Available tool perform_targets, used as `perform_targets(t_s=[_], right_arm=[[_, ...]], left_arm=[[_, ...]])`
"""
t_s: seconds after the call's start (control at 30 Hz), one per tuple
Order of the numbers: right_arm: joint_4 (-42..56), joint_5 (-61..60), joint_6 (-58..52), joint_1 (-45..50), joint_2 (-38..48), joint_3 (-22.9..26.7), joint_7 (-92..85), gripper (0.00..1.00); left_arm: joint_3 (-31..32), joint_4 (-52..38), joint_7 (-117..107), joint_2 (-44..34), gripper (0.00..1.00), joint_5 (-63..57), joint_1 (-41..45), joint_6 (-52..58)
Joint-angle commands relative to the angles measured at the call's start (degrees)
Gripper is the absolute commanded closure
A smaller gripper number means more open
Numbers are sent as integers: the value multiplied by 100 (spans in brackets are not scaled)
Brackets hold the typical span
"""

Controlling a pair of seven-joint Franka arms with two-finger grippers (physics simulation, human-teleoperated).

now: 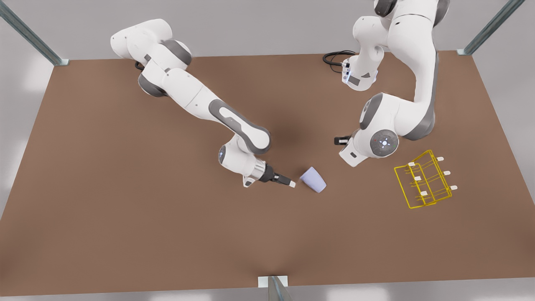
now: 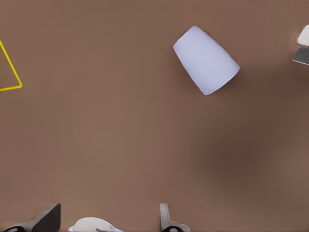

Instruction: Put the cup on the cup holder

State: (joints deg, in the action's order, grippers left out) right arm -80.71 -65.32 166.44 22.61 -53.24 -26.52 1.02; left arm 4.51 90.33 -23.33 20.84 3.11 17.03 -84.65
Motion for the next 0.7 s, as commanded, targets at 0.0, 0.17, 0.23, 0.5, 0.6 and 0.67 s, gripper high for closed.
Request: perform_targets(t_s=[0.0, 0.17, 0.23, 0.5, 0.6, 0.67], right_arm=[[-779, 291, -717, -625, 805, 24, 460, 0], [-429, 6224, -5813, -1812, 3266, 2291, 434, 0], [-885, 6251, -6941, -1812, 4286, 2994, 267, 0], [-886, 6049, -6809, -2234, 4129, 3267, -797, 0], [-824, 6075, -6835, -2226, 4120, 3223, -348, 0], [-824, 6075, -6844, -2226, 4111, 3223, -348, 0]], left_arm=[[50, 90, -6419, 237, 0, -117, 63, -1606], [50, 662, -8864, 790, 0, 15, 2, -4673], [76, 679, -8855, 966, 0, 182, 2, -5430], [252, 776, -6132, 1177, 0, 111, -7, -4561], [304, 793, -4751, 1133, 0, 111, -121, -3980], [305, 811, -3758, 1133, 0, 120, -130, -3611]])
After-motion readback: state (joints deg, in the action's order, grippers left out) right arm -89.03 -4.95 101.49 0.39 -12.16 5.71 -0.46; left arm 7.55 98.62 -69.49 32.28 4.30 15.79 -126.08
